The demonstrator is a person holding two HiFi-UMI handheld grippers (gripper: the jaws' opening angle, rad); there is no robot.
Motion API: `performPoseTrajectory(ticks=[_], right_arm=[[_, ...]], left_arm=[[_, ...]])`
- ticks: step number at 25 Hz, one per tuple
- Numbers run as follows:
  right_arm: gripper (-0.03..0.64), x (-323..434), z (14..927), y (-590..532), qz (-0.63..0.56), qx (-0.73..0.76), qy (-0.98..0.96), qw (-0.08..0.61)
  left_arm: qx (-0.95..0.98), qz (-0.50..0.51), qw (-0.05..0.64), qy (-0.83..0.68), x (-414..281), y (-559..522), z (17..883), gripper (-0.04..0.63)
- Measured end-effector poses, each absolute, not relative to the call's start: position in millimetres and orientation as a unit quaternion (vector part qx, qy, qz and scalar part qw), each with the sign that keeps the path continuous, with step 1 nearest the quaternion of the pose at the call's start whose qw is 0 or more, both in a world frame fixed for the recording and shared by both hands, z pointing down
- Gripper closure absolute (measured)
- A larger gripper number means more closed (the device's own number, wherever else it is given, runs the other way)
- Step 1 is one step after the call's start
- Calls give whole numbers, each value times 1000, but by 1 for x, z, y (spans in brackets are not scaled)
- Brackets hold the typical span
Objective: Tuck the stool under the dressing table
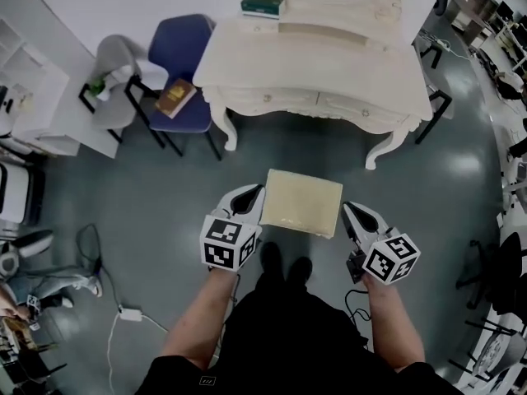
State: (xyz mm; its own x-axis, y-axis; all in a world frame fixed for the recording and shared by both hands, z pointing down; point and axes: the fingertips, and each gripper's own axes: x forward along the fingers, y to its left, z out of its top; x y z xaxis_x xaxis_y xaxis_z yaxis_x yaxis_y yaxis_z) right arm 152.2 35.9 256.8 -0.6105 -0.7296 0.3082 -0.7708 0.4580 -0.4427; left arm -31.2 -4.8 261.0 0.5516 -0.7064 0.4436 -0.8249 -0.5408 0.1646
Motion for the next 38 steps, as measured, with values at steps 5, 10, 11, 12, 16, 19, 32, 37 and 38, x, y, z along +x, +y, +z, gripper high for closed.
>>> performPoseTrajectory(ticks=[5,10,11,12,16,19,32,37,38], right_arm=[[614,133,290,27,293,440,-846,77],[614,122,331,21,310,434,-840,101],[614,124,341,20,312,435,-838,104],[614,126,352,19,313,436,-837,108],[587,139,407,16,321,439,-829,129],[558,147,457,26,348,440,-816,141],[325,164,625,49,384,428,-790,211],[267,176,680,59,391,432,-773,251],[265,178,688,62,395,431,-770,256]], left_arm=[[856,178,212,-436,-46,-6,307,575],[849,188,259,-421,-43,-16,363,575],[847,191,264,-420,-41,-17,374,575],[846,196,265,-419,-40,-18,386,575],[842,223,267,-413,-32,-21,439,525],[834,239,306,-393,-29,-4,486,459],[785,327,359,-384,-32,19,659,265],[779,370,351,-366,-33,29,713,228],[779,373,351,-363,-32,31,721,223]])
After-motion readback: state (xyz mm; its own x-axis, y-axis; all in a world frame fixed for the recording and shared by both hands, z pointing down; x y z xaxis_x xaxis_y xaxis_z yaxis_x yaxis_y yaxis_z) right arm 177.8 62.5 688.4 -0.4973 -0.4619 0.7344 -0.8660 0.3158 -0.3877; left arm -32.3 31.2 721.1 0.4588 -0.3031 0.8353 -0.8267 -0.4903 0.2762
